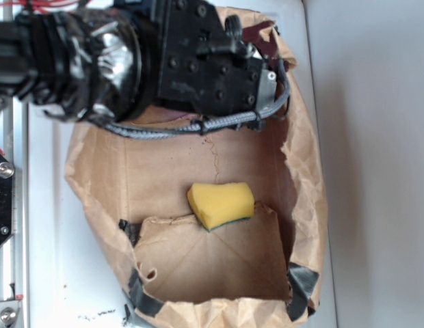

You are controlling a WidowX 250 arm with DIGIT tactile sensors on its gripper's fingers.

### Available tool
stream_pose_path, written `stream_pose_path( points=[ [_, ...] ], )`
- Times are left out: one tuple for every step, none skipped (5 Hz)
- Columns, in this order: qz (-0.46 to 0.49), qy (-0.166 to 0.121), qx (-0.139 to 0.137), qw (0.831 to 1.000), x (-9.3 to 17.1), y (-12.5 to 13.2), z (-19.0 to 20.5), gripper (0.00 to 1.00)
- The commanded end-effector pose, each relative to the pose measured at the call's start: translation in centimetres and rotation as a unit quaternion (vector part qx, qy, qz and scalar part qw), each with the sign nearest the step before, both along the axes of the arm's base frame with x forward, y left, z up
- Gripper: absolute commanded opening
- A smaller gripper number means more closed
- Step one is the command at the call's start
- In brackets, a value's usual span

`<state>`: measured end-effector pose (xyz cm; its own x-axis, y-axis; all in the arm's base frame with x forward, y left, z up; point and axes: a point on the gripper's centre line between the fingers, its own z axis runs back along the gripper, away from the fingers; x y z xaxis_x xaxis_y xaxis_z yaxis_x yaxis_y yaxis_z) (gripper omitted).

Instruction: Grab the red paper.

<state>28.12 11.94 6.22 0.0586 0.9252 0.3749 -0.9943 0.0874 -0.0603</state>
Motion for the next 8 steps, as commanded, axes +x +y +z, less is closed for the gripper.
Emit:
stream_pose_path(
  points=[
    [0.037, -0.032, 0.033, 0.998, -0.1, 2.4, 0.7, 1.00],
    [0.047, -0.042, 0.053, 0.997, 0.9, 2.3, -0.4, 1.00],
    [0.045, -0.040, 0.069, 0.996, 0.8, 2.3, -1.1, 1.00],
    [0.045, -0.037, 0.073, 0.996, 0.7, 2.3, -1.3, 1.00],
    [0.061, -0.033, 0.066, 0.995, 0.8, 2.3, -1.2, 0.00],
    [0.056, -0.035, 0.064, 0.996, 1.0, 2.3, -0.7, 0.00],
    [0.043, -0.030, 0.060, 0.997, 1.0, 2.4, 0.4, 0.00],
    [0.026, -0.034, 0.050, 0.998, 0.7, 2.4, 1.4, 0.00]
  ],
)
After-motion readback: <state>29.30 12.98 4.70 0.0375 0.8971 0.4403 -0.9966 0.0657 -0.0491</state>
